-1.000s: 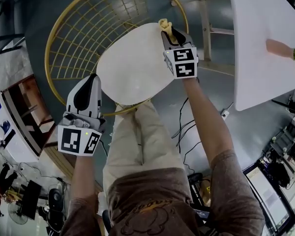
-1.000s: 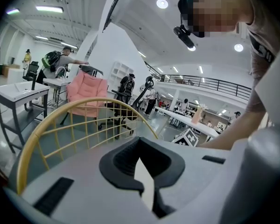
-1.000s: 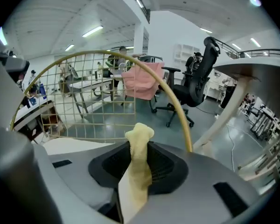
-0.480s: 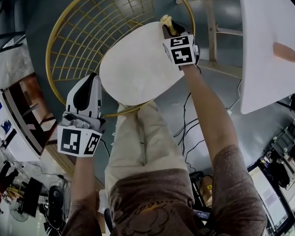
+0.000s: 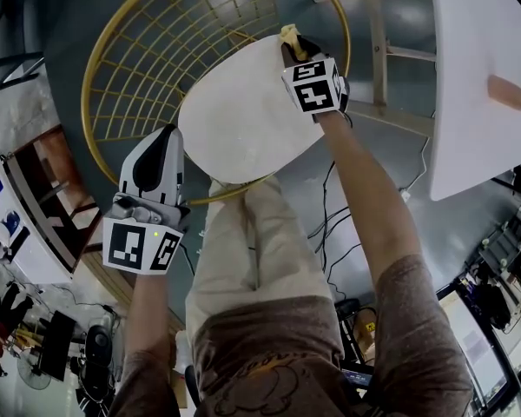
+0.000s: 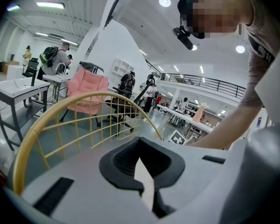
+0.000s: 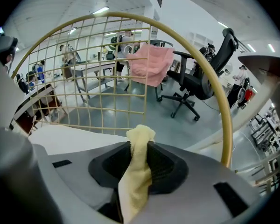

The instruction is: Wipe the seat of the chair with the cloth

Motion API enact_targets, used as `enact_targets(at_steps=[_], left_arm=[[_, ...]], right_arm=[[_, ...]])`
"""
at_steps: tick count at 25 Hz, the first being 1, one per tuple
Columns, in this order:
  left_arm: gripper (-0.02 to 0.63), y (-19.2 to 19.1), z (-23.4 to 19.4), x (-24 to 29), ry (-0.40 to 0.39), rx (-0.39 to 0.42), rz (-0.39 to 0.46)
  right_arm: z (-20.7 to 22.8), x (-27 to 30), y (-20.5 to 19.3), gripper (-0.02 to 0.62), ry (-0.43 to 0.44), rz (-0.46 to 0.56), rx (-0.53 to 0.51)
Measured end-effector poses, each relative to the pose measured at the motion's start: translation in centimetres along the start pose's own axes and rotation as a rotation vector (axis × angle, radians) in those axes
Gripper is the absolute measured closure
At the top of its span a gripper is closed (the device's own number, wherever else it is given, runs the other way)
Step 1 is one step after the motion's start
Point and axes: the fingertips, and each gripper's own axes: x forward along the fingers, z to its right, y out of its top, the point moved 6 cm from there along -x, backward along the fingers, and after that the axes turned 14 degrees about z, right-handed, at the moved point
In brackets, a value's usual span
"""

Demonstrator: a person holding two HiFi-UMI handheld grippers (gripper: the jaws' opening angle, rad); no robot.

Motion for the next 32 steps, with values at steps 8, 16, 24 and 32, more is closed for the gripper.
enact_targets(at_steps=[8,16,24,32], left_arm=[[0.603,-0.4,-0.4,-0.3,-0.001,-0.004,-0.012],[0.603,-0.1,-1.3,-0.6,0.023,-0.008,0.001],[0.603,-0.3,-1.7,-1.0,0.046,-0.010,0.003],[0.603,-0.4,-1.8,-1.4,0.053,-0.006,-0.003]], right_arm=[[-4.2,1.8,0.7,0.476,0.142,0.027,0.061],[-10.8,1.9,-0.1,0.476,0.263,0.018,0.068],[-16.3,0.7,0.0,0.476,0.403,0.015,0.005],[-22.9,-1.1,-0.2,0.476,0.581,0.036,0.044]])
